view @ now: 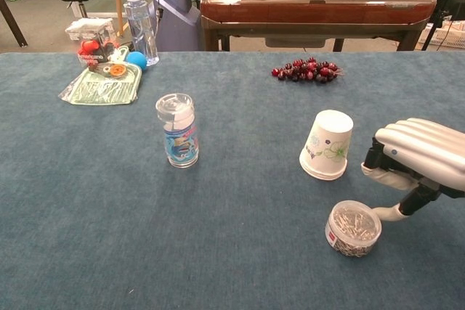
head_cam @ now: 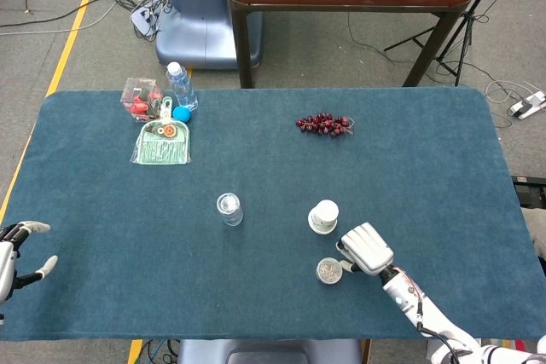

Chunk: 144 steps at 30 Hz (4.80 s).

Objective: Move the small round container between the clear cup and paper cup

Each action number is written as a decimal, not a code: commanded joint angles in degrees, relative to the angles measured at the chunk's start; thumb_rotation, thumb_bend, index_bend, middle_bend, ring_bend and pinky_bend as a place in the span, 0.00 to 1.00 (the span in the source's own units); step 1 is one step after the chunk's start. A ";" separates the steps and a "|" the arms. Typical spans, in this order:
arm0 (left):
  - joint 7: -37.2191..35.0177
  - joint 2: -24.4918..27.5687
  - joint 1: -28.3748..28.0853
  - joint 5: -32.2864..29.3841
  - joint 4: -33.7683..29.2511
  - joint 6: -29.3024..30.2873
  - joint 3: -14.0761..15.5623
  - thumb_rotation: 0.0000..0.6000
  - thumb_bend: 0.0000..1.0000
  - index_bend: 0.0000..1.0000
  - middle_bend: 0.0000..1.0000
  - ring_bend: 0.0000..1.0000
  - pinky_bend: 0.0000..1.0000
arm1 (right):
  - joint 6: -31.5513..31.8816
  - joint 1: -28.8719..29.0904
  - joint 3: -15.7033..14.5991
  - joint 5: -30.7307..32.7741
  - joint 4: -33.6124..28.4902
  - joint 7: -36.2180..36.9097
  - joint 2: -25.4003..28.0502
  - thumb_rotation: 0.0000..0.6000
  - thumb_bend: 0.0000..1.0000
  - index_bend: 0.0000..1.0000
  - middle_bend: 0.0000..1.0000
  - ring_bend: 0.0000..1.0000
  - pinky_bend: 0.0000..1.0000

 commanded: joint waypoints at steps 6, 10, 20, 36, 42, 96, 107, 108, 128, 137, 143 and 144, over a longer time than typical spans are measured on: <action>0.16 0.07 0.02 -0.03 -0.07 -0.07 0.01 1.00 0.24 0.37 0.35 0.30 0.55 | -0.76 0.75 0.23 0.09 -2.04 -1.12 -0.57 1.00 0.00 1.00 1.00 1.00 1.00; 0.17 0.12 0.04 0.00 -0.15 -0.06 0.01 1.00 0.24 0.37 0.35 0.30 0.55 | -1.03 0.99 0.31 0.24 -2.20 -1.04 -1.26 1.00 0.00 1.00 1.00 1.00 1.00; 0.31 0.18 0.03 -0.05 -0.24 -0.17 0.02 1.00 0.24 0.37 0.35 0.30 0.55 | -0.28 0.81 -0.14 -0.09 -6.56 -2.80 1.85 1.00 0.00 1.00 1.00 1.00 1.00; 1.06 0.11 -0.04 -0.50 -0.43 -0.66 0.02 1.00 0.24 0.38 0.35 0.30 0.55 | -1.49 -0.83 -3.05 -0.02 -15.39 -7.78 7.29 1.00 0.00 1.00 1.00 1.00 1.00; 0.89 0.28 -0.01 -0.56 -0.57 -0.67 -0.02 1.00 0.24 0.38 0.35 0.30 0.55 | -2.90 -0.68 -3.55 -0.09 -15.16 -8.18 5.96 1.00 0.00 1.00 1.00 1.00 1.00; -0.34 1.61 0.49 -1.10 -1.50 -0.42 -0.35 1.00 0.24 0.38 0.35 0.30 0.55 | -4.18 6.62 4.52 1.12 1.59 -4.76 -11.59 1.00 0.00 1.00 1.00 1.00 1.00; -0.36 2.04 0.74 -1.00 -2.07 -0.03 -0.34 1.00 0.24 0.38 0.35 0.30 0.55 | -5.62 9.77 6.55 2.17 7.43 -3.59 -15.98 1.00 0.00 1.00 1.00 1.00 1.00; -0.32 2.08 0.75 -1.03 -2.12 -0.07 -0.32 1.00 0.24 0.38 0.35 0.30 0.55 | -5.70 10.10 6.73 2.18 8.05 -3.43 -16.38 1.00 0.00 1.00 1.00 1.00 1.00; 0.22 2.32 0.63 -1.67 -2.33 -1.25 -0.07 1.00 0.24 0.38 0.35 0.30 0.55 | -4.27 14.12 10.29 4.27 16.75 -1.27 -22.07 1.00 0.00 1.00 1.00 1.00 1.00; -0.07 2.36 0.66 -1.86 -2.27 -1.27 -0.17 1.00 0.24 0.38 0.35 0.30 0.55 | -2.63 15.20 10.65 4.17 21.25 0.11 -23.84 1.00 0.00 1.00 1.00 1.00 1.00; -0.15 2.49 0.74 -1.80 -2.39 -1.10 -0.20 1.00 0.24 0.38 0.35 0.30 0.55 | -1.85 15.66 11.08 4.78 23.50 0.29 -24.89 1.00 0.00 1.00 1.00 1.00 1.00; -0.15 2.51 0.75 -1.79 -2.41 -1.09 -0.19 1.00 0.24 0.38 0.35 0.30 0.55 | -1.69 15.70 11.19 4.90 23.80 0.25 -25.04 1.00 0.00 1.00 1.00 1.00 1.00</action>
